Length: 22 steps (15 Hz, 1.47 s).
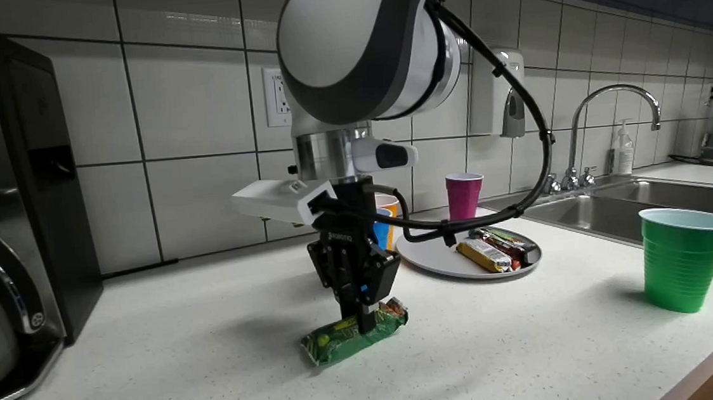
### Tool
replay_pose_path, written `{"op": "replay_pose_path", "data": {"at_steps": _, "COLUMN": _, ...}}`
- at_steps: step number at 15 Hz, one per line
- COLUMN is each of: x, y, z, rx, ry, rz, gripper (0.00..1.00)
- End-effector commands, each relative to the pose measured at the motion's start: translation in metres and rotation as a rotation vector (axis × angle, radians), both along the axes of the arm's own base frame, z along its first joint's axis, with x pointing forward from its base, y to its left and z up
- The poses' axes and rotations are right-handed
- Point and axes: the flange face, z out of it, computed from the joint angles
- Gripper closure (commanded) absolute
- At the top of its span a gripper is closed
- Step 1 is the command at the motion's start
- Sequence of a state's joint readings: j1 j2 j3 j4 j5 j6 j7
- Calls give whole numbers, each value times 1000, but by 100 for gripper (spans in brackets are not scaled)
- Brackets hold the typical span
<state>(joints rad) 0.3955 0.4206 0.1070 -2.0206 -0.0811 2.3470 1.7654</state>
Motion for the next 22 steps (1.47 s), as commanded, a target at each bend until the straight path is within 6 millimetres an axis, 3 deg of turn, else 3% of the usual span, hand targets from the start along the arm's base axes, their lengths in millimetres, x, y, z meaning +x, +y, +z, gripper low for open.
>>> {"op": "replay_pose_path", "data": {"at_steps": 1, "x": -1, "y": 4, "z": 15, "rx": -21, "ry": -38, "rz": -12, "gripper": 96}}
{"op": "replay_pose_path", "data": {"at_steps": 8, "x": -8, "y": 8, "z": 31, "rx": -25, "ry": -73, "rz": 1, "gripper": 98}}
{"op": "replay_pose_path", "data": {"at_steps": 17, "x": -7, "y": 9, "z": 24, "rx": -22, "ry": -49, "rz": 7, "gripper": 99}}
{"op": "replay_pose_path", "data": {"at_steps": 18, "x": -7, "y": 9, "z": 23, "rx": -21, "ry": -47, "rz": 7, "gripper": 71}}
{"op": "replay_pose_path", "data": {"at_steps": 20, "x": -7, "y": 8, "z": 22, "rx": -22, "ry": -45, "rz": 6, "gripper": 70}}
{"op": "replay_pose_path", "data": {"at_steps": 22, "x": -7, "y": 8, "z": 21, "rx": -22, "ry": -41, "rz": 5, "gripper": 58}}
